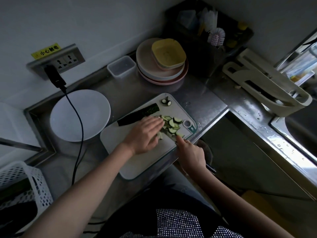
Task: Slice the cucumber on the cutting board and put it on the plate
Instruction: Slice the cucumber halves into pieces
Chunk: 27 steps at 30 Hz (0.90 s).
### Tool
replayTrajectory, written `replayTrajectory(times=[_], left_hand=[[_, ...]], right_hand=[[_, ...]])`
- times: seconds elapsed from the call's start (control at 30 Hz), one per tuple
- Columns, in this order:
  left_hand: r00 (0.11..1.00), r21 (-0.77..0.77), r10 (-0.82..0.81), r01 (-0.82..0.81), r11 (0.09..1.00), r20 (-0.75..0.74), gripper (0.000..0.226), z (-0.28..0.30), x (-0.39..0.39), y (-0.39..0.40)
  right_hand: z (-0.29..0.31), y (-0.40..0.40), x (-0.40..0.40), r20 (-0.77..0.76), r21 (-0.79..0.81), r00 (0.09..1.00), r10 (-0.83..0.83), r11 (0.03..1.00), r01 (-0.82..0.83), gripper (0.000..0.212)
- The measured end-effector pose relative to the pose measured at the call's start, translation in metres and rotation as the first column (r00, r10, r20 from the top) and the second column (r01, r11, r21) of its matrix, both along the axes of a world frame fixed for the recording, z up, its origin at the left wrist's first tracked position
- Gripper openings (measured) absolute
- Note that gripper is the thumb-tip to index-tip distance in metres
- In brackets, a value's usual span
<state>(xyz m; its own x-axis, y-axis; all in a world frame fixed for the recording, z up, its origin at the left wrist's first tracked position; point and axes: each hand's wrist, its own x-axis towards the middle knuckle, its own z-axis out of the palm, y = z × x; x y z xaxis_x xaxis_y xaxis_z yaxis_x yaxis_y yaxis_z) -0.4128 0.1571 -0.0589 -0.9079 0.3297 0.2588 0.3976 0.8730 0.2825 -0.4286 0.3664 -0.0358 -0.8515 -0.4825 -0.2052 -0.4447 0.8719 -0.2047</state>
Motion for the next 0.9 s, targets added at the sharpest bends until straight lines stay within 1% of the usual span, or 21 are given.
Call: replayTrajectory(times=[0.03, 0.13, 0.2, 0.27, 0.33, 0.4, 0.47, 0.53, 0.6, 0.67, 0.73, 0.8, 0.83, 0.9], left_hand=[[0.999, -0.027, -0.027, 0.028, 0.999, 0.048, 0.055, -0.005, 0.004, 0.004], [0.987, -0.045, 0.024, -0.017, 0.999, 0.161, 0.067, -0.013, 0.010, 0.012], [0.974, -0.131, 0.071, -0.044, 0.990, 0.217, 0.074, -0.018, 0.011, 0.014], [0.952, -0.235, 0.113, -0.044, 0.971, 0.286, 0.076, -0.024, 0.012, 0.015], [0.929, -0.299, 0.122, -0.014, 0.954, 0.348, 0.077, -0.031, 0.013, 0.014], [0.918, -0.336, 0.122, 0.012, 0.942, 0.376, 0.078, -0.034, 0.016, 0.012], [0.918, -0.303, 0.123, -0.003, 0.953, 0.377, 0.081, -0.032, 0.018, 0.009], [0.931, -0.196, 0.123, -0.057, 0.979, 0.344, 0.079, -0.029, 0.020, 0.004], [0.943, -0.106, 0.138, -0.110, 0.988, 0.303, 0.069, -0.030, 0.024, -0.002], [0.950, -0.057, 0.201, -0.193, 0.980, 0.238, 0.056, -0.033, 0.034, -0.010], [0.946, -0.035, 0.278, -0.276, 0.960, 0.164, 0.042, -0.033, 0.049, -0.019], [0.941, -0.050, 0.316, -0.312, 0.949, 0.120, 0.037, -0.035, 0.065, -0.026], [0.940, -0.059, 0.321, -0.316, 0.947, 0.119, 0.037, -0.037, 0.074, -0.029], [0.938, -0.069, 0.321, -0.314, 0.947, 0.129, 0.037, -0.043, 0.087, -0.033]], right_hand=[[0.000, -0.001, -0.001, 0.002, -0.039, 0.999, -0.034, 0.999, 0.034, 0.019], [-0.002, -0.005, -0.001, 0.049, -0.150, 0.990, -0.132, 0.979, 0.138, 0.010], [-0.005, -0.009, 0.000, 0.100, -0.216, 0.977, -0.190, 0.954, 0.208, 0.010], [-0.004, -0.014, -0.001, 0.213, -0.314, 0.939, -0.270, 0.891, 0.327, 0.010], [-0.002, -0.017, -0.005, 0.316, -0.386, 0.896, -0.312, 0.821, 0.421, 0.010], [0.001, -0.018, -0.009, 0.322, -0.395, 0.892, -0.316, 0.812, 0.430, 0.010], [0.003, -0.016, -0.011, 0.279, -0.370, 0.905, -0.320, 0.834, 0.409, 0.009], [0.004, -0.015, -0.010, 0.229, -0.326, 0.919, -0.322, 0.864, 0.384, 0.012], [0.005, -0.015, -0.007, 0.228, -0.314, 0.923, -0.309, 0.874, 0.370, 0.013], [0.006, -0.018, -0.002, 0.257, -0.313, 0.918, -0.301, 0.873, 0.374, 0.012], [0.005, -0.020, 0.004, 0.226, -0.288, 0.935, -0.272, 0.899, 0.331, 0.013], [0.006, -0.022, 0.010, 0.175, -0.248, 0.956, -0.235, 0.929, 0.274, 0.015], [0.006, -0.025, 0.014, 0.189, -0.256, 0.956, -0.225, 0.928, 0.269, 0.015], [0.006, -0.031, 0.021, 0.265, -0.299, 0.943, -0.202, 0.912, 0.280, 0.015]])
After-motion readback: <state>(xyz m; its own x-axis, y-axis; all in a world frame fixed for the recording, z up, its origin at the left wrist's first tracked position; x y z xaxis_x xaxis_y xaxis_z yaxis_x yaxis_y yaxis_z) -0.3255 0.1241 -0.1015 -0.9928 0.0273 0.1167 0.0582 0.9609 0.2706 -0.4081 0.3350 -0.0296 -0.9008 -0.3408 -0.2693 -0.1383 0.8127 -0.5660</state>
